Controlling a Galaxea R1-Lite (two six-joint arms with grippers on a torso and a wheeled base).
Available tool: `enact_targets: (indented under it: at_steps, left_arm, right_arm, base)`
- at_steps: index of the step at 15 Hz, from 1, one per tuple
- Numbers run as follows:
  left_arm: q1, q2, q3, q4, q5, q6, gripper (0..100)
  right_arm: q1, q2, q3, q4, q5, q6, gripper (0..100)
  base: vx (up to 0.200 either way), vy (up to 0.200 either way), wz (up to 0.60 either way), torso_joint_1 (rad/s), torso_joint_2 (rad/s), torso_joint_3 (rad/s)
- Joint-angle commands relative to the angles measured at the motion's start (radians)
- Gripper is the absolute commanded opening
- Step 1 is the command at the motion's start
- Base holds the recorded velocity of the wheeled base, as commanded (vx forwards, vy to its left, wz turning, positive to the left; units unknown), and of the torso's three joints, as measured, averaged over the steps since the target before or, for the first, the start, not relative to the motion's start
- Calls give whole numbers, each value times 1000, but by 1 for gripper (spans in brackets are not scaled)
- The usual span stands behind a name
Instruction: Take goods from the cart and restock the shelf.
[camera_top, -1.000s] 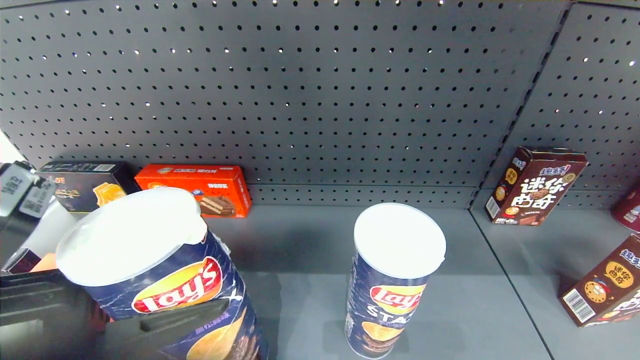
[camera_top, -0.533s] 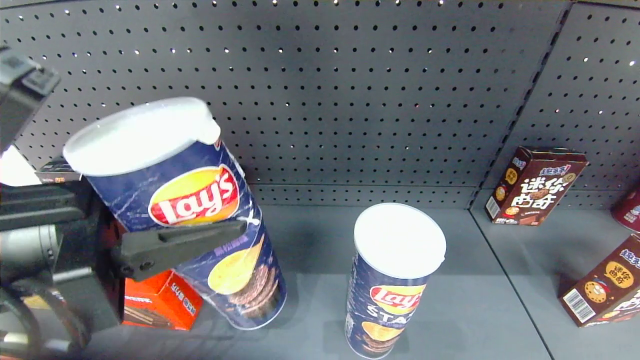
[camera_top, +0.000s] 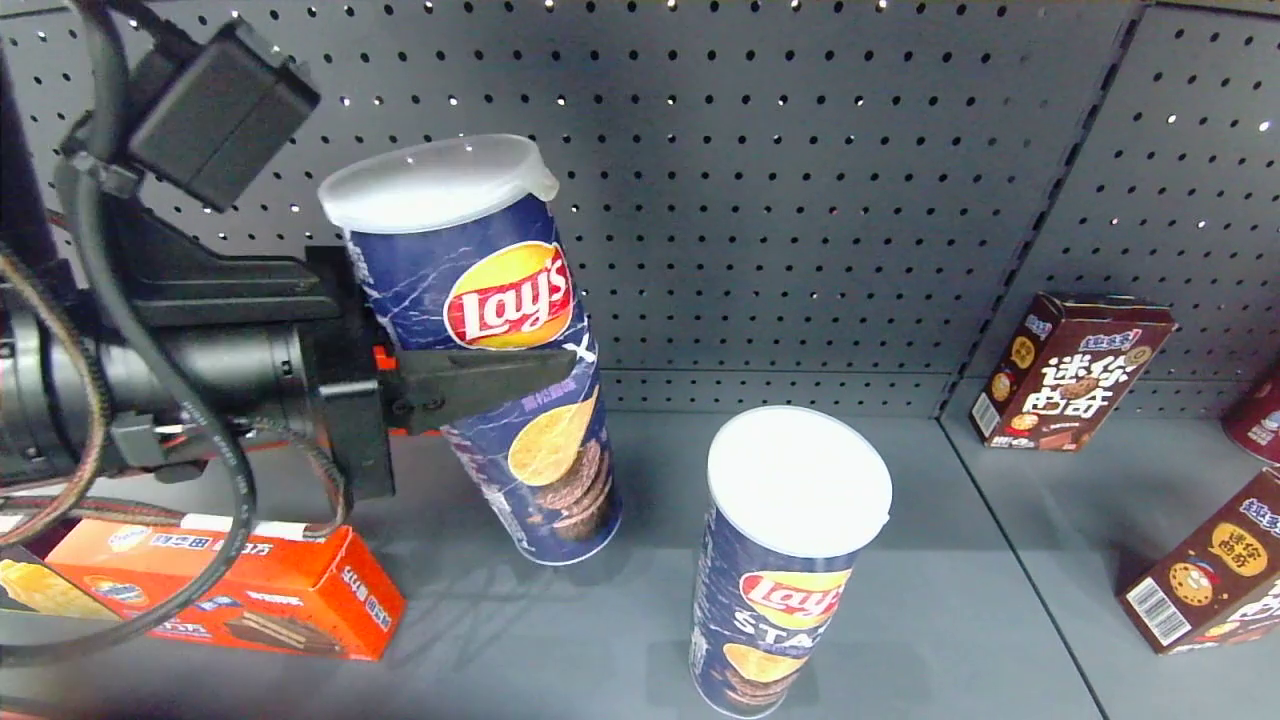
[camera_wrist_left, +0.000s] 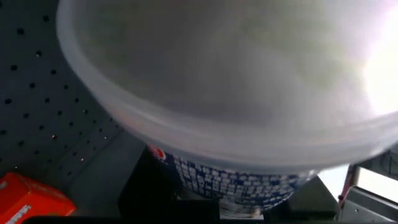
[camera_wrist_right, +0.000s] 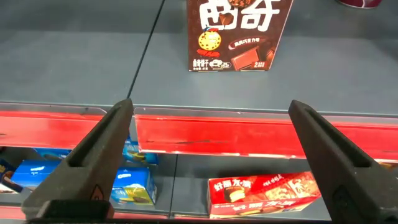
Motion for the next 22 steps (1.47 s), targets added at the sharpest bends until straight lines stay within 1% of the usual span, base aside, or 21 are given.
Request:
enact_targets:
  at_steps: [1,3,4,5,6,7,9,13,17,20,21,22]
  left_arm:
    - [8,94,-62,0,-15,1,0]
    - [13,147,-87,-4,-15,4,0]
    - [30,186,-102,-9,-17,7,0]
    - [31,215,-116,-11,-18,27,0]
    - [42,253,-131,-12,-21,70,0]
    - [47,279,-147,-12,-32,96,0]
    - [44,327,-188,-12,-44,101,0]
    - [42,408,-263,-14,-44,101,0]
    - [41,503,-338,-46,-46,101,0]
    - [27,560,-404,-47,-47,101,0]
    - [27,562,-406,-47,-47,101,0]
    - [24,592,-441,-47,-47,101,0]
  right_arm:
    - [1,2,0,0,1,-1,100]
    - [1,2,0,0,1,-1,100]
    - [0,2,0,0,1,-1,100]
    - [0,2,0,0,-1,-1,100]
    - [1,2,0,0,1,-1,100]
    - [1,2,0,0,1,-1,100]
    - [1,2,0,0,-1,-1,100]
    - [0,2,0,0,-1,-1,100]
    - [1,2,0,0,1,-1,100]
    - [0,2,0,0,1,-1,100]
    - [0,2,0,0,-1,-1,100]
    - [1,2,0,0,1,-1,100]
  base:
    - [0,0,0,0,0,0]
    - [0,0,0,0,0,0]
    - [0,0,0,0,0,0]
    - [0,0,0,0,0,0]
    - [0,0,0,0,0,0]
    - [0,0,0,0,0,0]
    - [0,0,0,0,0,0]
    - [0,0,0,0,0,0]
    - [0,0,0,0,0,0]
    - [0,0,0,0,0,0]
    - [0,0,0,0,0,0]
    - [0,0,0,0,0,0]
